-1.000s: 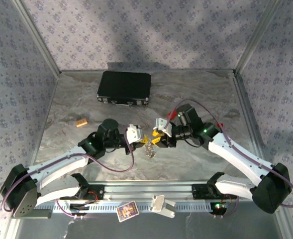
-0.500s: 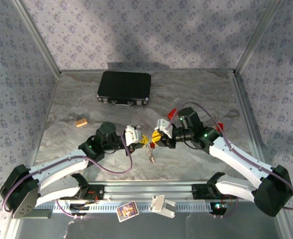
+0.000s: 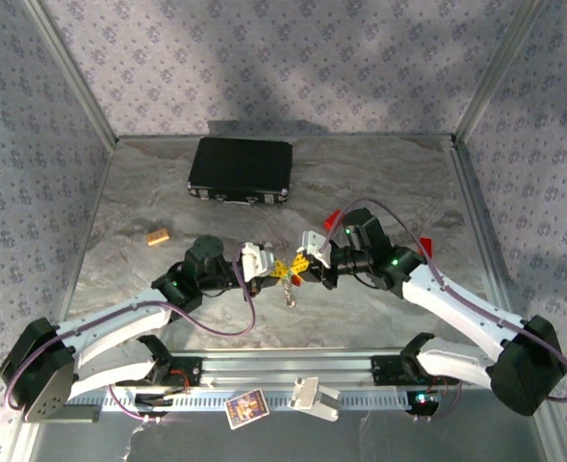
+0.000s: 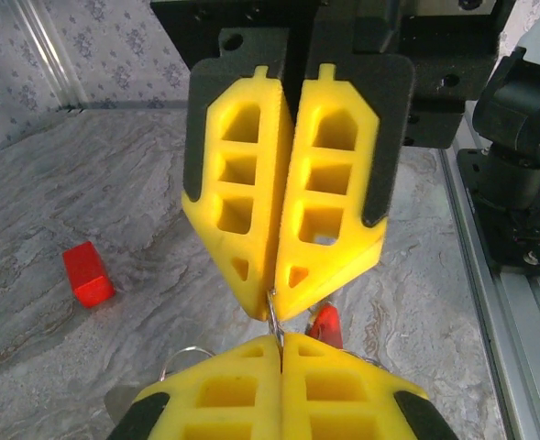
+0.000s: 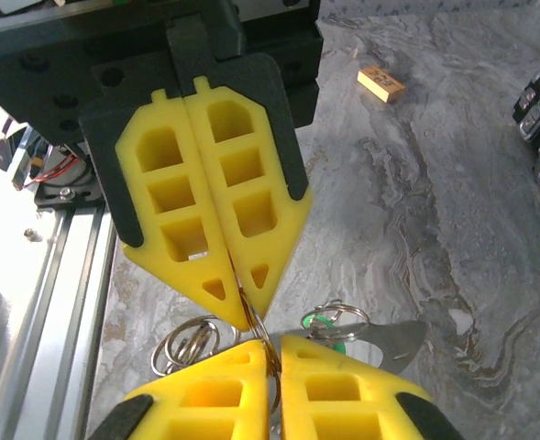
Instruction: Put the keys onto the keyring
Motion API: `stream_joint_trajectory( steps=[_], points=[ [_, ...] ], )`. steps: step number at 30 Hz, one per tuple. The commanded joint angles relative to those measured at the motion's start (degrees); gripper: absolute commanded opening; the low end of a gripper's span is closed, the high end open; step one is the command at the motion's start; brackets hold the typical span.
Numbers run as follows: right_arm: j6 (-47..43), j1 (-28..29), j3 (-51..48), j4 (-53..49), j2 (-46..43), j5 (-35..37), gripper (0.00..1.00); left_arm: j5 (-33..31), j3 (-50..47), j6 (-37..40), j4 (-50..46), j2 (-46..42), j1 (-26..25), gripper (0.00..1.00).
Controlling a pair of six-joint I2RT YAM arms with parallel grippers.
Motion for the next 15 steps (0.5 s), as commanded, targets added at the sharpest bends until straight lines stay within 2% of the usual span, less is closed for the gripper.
stream_joint_trajectory(
  steps=[1, 2, 4, 6, 7, 10, 15],
  points=[
    [-0.29, 0.25, 1.78, 0.15, 0.67, -1.30, 0.04, 3.12, 0.69, -0.67, 3.88, -1.10, -0.36, 0.00],
    [-0.78, 0.26, 2.12, -0.69, 0.80, -1.63, 0.00, 3.15, 0.77, -0.81, 3.93, -1.09, -0.41, 0.00],
    [-1.99, 0.20, 3.19, -2.88, 0.81, -1.95, 0.00, 1.68, 1.16, -0.86, 2.87, -0.99, -0.40, 0.01],
    [-3.26, 0.27, 4.49, -5.49, 0.80, -1.18, 0.00, -1.80, 2.64, -0.24, -1.33, -0.56, -0.41, 0.14],
    [-4.19, 0.48, 5.33, -7.27, 0.93, -0.35, 0.00, -2.87, 3.84, 0.77, -4.81, -0.13, -0.37, 0.16],
    [-7.36, 1.42, 8.12, -13.08, 1.93, 2.40, 0.00, -3.45, 6.56, 3.00, -10.94, 0.94, -0.41, 0.17],
    [-10.65, 3.92, 12.20, -18.92, 4.77, 6.82, 0.00, -3.06, 8.19, 4.00, -12.95, 1.84, -0.33, 0.13]
  ],
)
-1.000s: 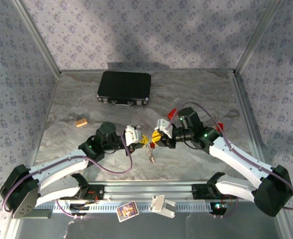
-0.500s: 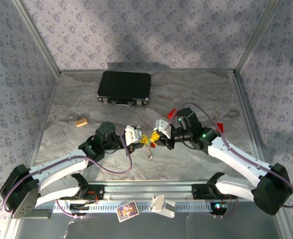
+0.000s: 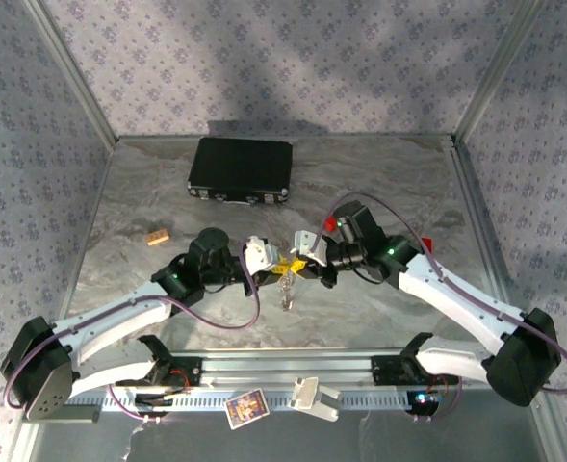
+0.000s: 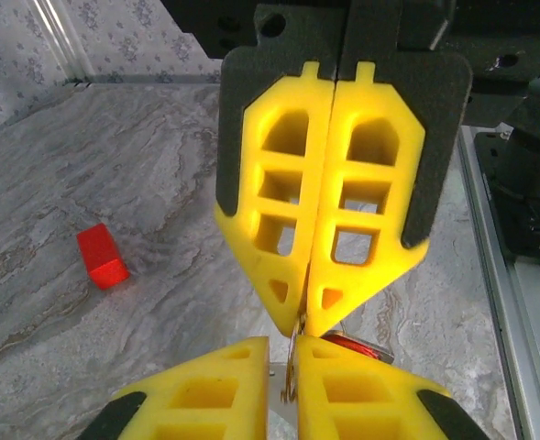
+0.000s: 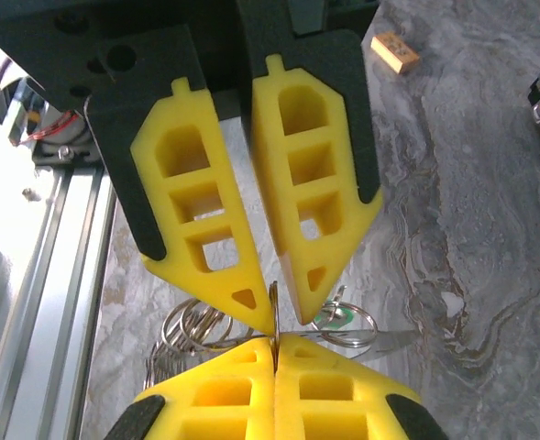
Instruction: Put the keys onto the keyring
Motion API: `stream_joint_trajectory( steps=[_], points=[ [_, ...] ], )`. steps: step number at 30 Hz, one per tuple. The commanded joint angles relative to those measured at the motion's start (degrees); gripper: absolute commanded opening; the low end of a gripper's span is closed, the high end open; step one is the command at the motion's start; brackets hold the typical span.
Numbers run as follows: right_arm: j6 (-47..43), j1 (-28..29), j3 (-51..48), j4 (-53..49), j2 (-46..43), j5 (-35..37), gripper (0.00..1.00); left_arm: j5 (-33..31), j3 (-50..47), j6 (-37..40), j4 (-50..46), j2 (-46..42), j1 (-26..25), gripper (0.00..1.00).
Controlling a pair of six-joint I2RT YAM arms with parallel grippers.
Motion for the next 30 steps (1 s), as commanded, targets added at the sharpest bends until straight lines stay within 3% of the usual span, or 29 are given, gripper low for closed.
stream_joint_trajectory(
  steps=[1, 4, 8, 10, 11, 13, 16, 21, 26, 30],
  points=[
    [-3.50, 1.67, 3.41, -5.82, 1.18, 2.08, 0.00, -0.28, 2.58, 2.07, -3.52, 0.97, -0.41, 0.12],
    [-3.31, 2.19, 4.30, -5.29, 1.38, 1.14, 0.00, 0.07, 3.60, 2.68, -5.22, 1.64, -0.43, 0.12],
    [-1.71, 1.98, 4.40, -3.75, 0.89, -1.22, 0.00, 0.36, 3.81, 3.15, -6.09, 2.02, -0.44, 0.00],
    [-0.11, 1.24, 3.07, -1.87, -0.12, -2.04, 0.00, 0.47, 3.35, 2.92, -5.46, 1.63, -0.50, 0.00],
    [1.35, 0.54, 1.95, -0.49, -0.89, -2.29, 0.05, 0.49, 2.95, 2.58, -4.55, 1.18, -0.50, 0.00],
    [4.50, -1.55, -0.97, 2.69, -2.49, -4.12, 0.27, 0.59, 1.29, 1.74, -1.53, 0.03, -0.48, 0.00],
    [10.64, -4.75, -5.53, 7.78, -4.31, -7.69, 0.35, 0.57, -2.11, 0.02, 5.12, -1.72, -0.47, 0.00],
    [17.51, -5.11, -10.98, 14.01, -6.01, -6.24, 0.38, 0.32, -5.74, -3.15, 13.66, -2.25, -0.46, 0.00],
    [19.76, -3.52, -15.19, 17.15, -9.90, -0.12, 0.40, -2.07, -5.78, -5.96, 15.10, -1.72, -0.40, 0.00],
    [20.91, -3.21, -17.19, 18.87, -12.23, 0.54, 0.40, -1.17, -6.30, -7.43, 17.02, -0.93, -0.46, 0.00]
  ],
)
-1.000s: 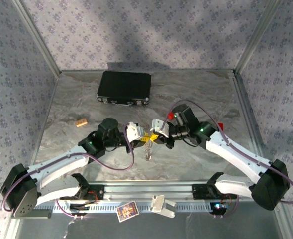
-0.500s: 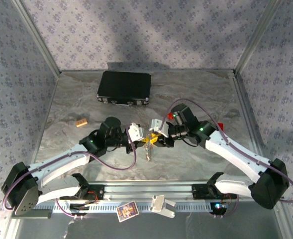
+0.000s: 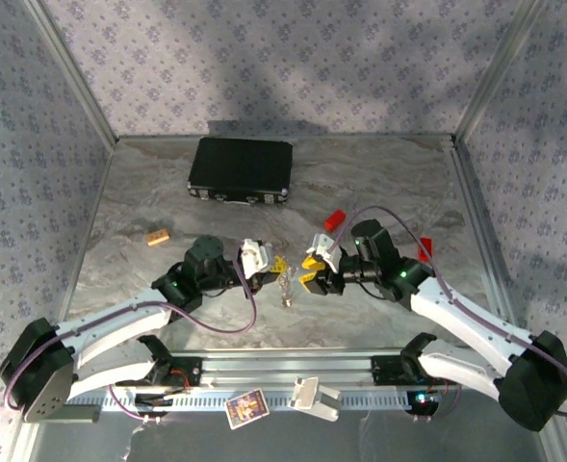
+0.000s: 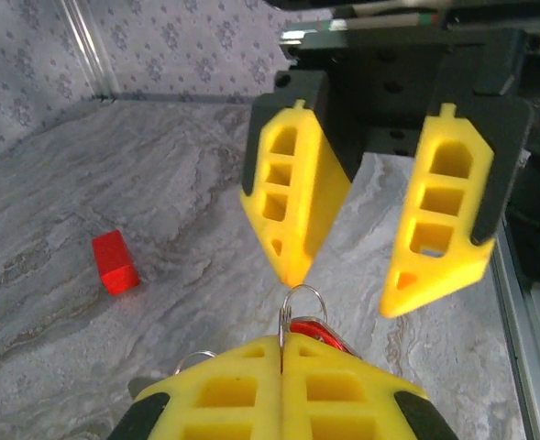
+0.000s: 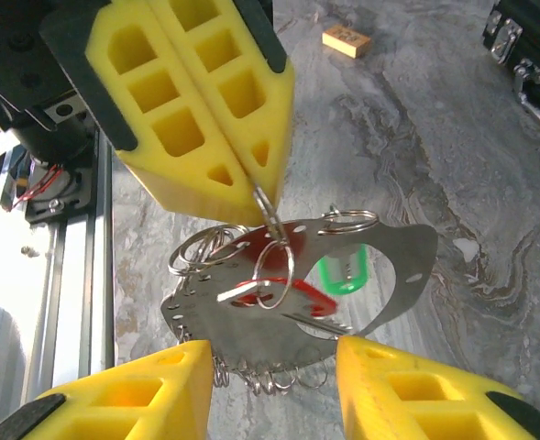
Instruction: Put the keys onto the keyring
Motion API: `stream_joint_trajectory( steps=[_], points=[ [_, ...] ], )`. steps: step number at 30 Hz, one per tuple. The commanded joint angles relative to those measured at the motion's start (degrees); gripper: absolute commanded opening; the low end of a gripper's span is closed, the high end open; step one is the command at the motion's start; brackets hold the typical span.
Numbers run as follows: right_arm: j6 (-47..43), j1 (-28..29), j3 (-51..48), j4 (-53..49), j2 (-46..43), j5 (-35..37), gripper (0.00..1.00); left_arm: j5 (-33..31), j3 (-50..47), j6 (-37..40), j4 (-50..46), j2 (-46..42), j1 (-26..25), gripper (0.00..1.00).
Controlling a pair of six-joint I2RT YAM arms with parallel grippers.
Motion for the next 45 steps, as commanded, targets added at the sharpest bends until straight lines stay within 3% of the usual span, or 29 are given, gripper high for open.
stream_joint_trajectory(
  steps=[1, 10, 17, 32, 40, 45],
  points=[
    [3.29, 0.12, -1.18, 4.12, -2.00, 1.06, 0.40, 0.57, -0.28, -2.28, 5.75, 0.34, -0.14, 0.00],
    [11.61, -3.02, 0.87, 7.26, 0.64, -6.72, 0.39, 1.26, -0.81, -1.52, 6.90, 0.35, -0.13, 0.00],
    [14.58, -3.76, 1.02, 8.70, 2.27, -8.09, 0.37, 1.60, -1.42, -1.08, 8.06, 0.23, -0.16, 0.00],
    [14.41, -3.85, 2.63, 9.12, 4.75, -10.01, 0.18, 2.60, -0.71, 0.07, 7.88, -0.16, -0.17, 0.00],
    [13.69, -3.94, 3.22, 7.74, 5.53, -9.48, 0.25, 2.89, -0.70, -0.09, 8.12, -0.11, -0.15, 0.00],
    [13.38, -3.94, 3.54, 6.89, 5.80, -10.81, 0.17, 2.94, -0.85, -0.13, 8.42, -0.18, -0.11, 0.00]
  ],
)
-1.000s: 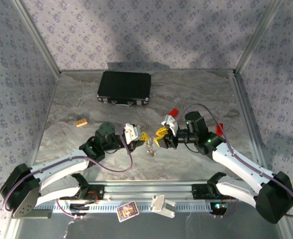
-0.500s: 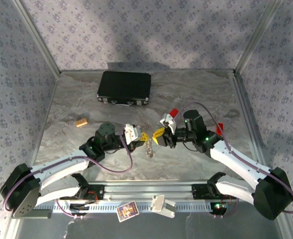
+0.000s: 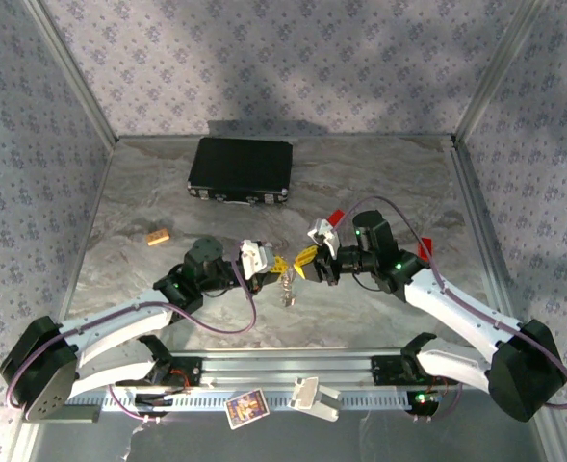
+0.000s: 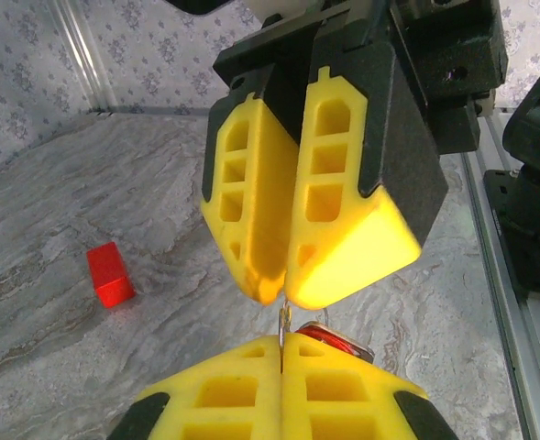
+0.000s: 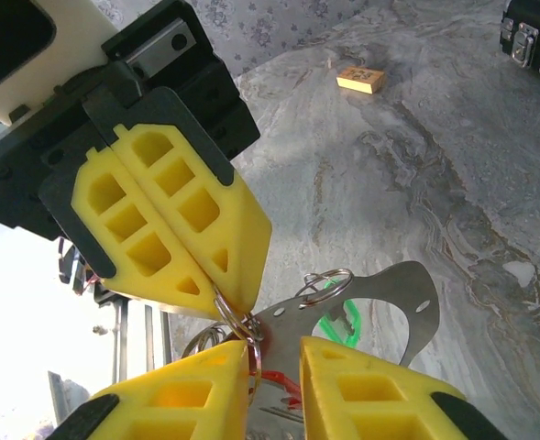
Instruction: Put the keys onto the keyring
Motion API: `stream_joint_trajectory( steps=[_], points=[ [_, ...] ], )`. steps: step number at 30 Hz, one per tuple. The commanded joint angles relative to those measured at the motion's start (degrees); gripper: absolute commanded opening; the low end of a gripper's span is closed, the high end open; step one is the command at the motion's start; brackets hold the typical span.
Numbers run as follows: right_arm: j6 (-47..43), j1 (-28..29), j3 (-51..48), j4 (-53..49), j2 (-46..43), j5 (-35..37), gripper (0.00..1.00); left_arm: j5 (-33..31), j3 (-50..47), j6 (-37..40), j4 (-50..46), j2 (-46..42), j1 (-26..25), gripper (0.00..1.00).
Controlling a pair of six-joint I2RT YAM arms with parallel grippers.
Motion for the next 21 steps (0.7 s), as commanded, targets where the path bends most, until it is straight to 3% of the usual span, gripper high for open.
stream_joint_trajectory(
  steps=[1, 7, 21],
  points=[
    [-0.65, -0.39, 2.47, -1.43, 0.37, -2.16, 0.15, 1.92, 0.62, 0.24, 4.83, -0.84, -0.16, 0.00],
    [-1.30, -0.38, 2.93, -2.22, 0.21, -2.89, 0.00, 2.06, 0.74, 0.22, 5.21, -0.88, -0.11, 0.00],
    [-1.53, -1.39, 0.68, -0.22, 1.21, -3.36, 0.00, 4.45, 1.14, -2.30, 8.75, -1.83, -0.24, 0.00]
  ],
)
